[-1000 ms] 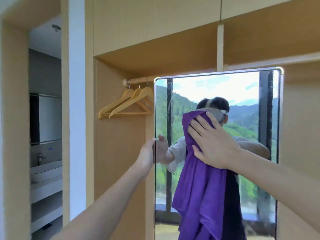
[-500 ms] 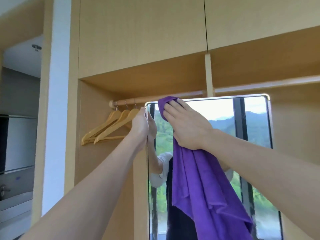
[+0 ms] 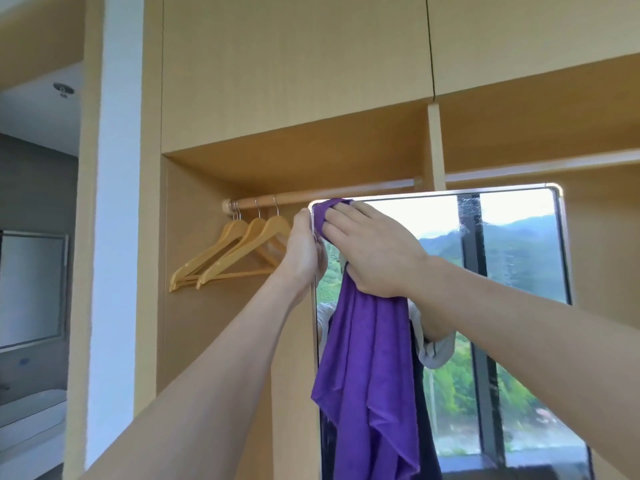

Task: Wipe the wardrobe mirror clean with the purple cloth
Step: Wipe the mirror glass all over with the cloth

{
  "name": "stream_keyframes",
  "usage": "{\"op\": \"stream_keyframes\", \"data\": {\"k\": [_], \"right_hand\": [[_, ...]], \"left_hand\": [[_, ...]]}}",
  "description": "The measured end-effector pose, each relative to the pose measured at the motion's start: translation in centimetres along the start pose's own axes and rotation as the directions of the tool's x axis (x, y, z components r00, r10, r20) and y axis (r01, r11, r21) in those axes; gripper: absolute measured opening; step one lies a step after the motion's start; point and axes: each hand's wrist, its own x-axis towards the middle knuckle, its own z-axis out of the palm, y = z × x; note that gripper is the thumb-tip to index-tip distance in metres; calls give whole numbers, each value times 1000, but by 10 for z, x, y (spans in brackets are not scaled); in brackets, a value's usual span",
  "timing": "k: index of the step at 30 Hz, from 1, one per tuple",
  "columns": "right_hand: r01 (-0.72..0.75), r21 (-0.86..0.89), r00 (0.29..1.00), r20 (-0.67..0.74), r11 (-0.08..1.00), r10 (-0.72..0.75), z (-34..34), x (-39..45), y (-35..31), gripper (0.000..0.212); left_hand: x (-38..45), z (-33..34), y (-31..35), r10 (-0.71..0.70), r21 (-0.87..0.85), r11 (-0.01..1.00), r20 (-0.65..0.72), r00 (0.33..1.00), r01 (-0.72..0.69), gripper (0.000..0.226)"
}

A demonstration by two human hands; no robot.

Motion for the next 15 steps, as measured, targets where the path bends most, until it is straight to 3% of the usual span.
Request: {"op": "stream_keyframes", "data": {"k": [4,11,15], "right_hand": [[-40,25,999,-32,999,41,-4,15,-6,45],[3,-28,999,49,1000,-2,-23,22,5,42],[-45,-77,995,89,996,52,-27,7,15,38]], "left_hand": [[-3,-2,2,0,-19,1000,18,1000,0,32],[3,0,-1,41,-103,994,25,999,-38,35],[-6,9,0,138,8,990,-106,985,-138,48]]}}
